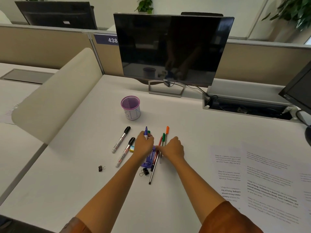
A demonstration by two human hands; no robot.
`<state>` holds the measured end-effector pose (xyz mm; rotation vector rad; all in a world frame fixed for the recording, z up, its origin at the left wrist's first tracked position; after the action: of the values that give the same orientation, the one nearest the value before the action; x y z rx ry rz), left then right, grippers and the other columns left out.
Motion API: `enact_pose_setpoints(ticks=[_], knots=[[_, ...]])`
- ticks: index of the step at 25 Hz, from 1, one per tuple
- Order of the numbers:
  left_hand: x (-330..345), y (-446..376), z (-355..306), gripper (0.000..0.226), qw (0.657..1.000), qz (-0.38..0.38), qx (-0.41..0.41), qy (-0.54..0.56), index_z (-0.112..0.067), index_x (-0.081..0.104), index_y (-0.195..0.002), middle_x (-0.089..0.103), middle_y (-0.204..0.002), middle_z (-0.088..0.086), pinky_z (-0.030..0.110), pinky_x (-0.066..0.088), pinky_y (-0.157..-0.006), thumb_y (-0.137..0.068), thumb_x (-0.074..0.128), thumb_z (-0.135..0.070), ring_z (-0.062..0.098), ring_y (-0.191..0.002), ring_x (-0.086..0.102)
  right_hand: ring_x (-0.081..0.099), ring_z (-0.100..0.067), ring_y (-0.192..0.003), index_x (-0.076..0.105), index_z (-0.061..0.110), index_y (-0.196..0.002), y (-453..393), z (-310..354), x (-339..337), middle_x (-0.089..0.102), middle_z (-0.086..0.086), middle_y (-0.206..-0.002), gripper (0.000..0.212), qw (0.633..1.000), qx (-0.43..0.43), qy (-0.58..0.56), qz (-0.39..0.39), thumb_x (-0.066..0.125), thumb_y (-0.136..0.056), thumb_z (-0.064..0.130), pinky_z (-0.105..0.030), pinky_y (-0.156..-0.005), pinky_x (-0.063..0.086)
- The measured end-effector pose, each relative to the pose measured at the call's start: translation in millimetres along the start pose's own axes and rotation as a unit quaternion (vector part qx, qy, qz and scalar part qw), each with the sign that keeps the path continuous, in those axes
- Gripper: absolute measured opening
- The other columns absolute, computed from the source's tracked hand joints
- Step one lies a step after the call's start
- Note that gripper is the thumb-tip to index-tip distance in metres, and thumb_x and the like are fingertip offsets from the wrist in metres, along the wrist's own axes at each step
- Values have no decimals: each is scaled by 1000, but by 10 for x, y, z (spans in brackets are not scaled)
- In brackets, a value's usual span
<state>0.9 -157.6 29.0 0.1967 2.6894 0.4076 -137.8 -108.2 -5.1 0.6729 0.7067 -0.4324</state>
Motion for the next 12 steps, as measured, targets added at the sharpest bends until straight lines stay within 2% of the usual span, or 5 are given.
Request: enact_pose_setpoints(ticks=[3, 6, 8, 10, 12], knots=[[-40, -24, 31, 10, 1000, -10, -5, 17, -13, 56, -102, 57, -79, 5, 23, 44, -50, -97, 47, -12, 13, -61, 53, 66, -26, -106, 50, 7, -124, 27, 45, 102, 63, -10, -121, 78, 1000, 6, 30, 6, 83, -71, 54, -30, -76, 54], [-45, -39, 35, 10, 1000, -3, -4, 11, -14, 56, -102, 56, -77, 3, 19, 43, -45, -97, 47, -14, 10, -58, 52, 65, -27, -110, 51, 7, -127, 46, 51, 158, 61, -11, -126, 63, 999, 2, 44, 7, 79, -83, 41, -31, -84, 55], [-12, -35, 35, 11, 1000, 3, -2, 12, -11, 56, -103, 55, -76, 2, 16, 42, -41, -96, 47, -12, 8, -54, 51, 65, -26, -111, 48, 7, -130, 69, 69, 176, 59, -10, -128, 54, 999, -5, 53, 3, 73, -90, 34, -28, -84, 53], [35, -17, 38, 10, 1000, 10, -2, 14, -11, 56, -100, 55, -75, 2, 19, 44, -45, -95, 48, -12, 9, -55, 50, 64, -23, -108, 47, 8, -130, 101, 82, 203, 57, -10, -127, 42, 997, -20, 72, -1, 66, -96, 25, -26, -79, 51], [77, 9, 33, 8, 1000, 15, -9, 11, -14, 56, -97, 57, -79, 3, 28, 49, -57, -95, 48, -13, 14, -62, 53, 64, -21, -104, 46, 9, -131, 151, 68, 225, 56, -9, -125, 34, 994, -42, 102, -16, 58, -100, 18, -24, -76, 50]])
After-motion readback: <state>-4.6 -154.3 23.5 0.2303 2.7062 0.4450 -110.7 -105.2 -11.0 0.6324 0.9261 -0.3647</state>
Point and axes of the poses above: each hand's wrist, its own y-axis away from the middle knuckle, its own x-axis out of the palm, z = x × y, the point moved 5 cm from there along -y, towards the middle knuckle
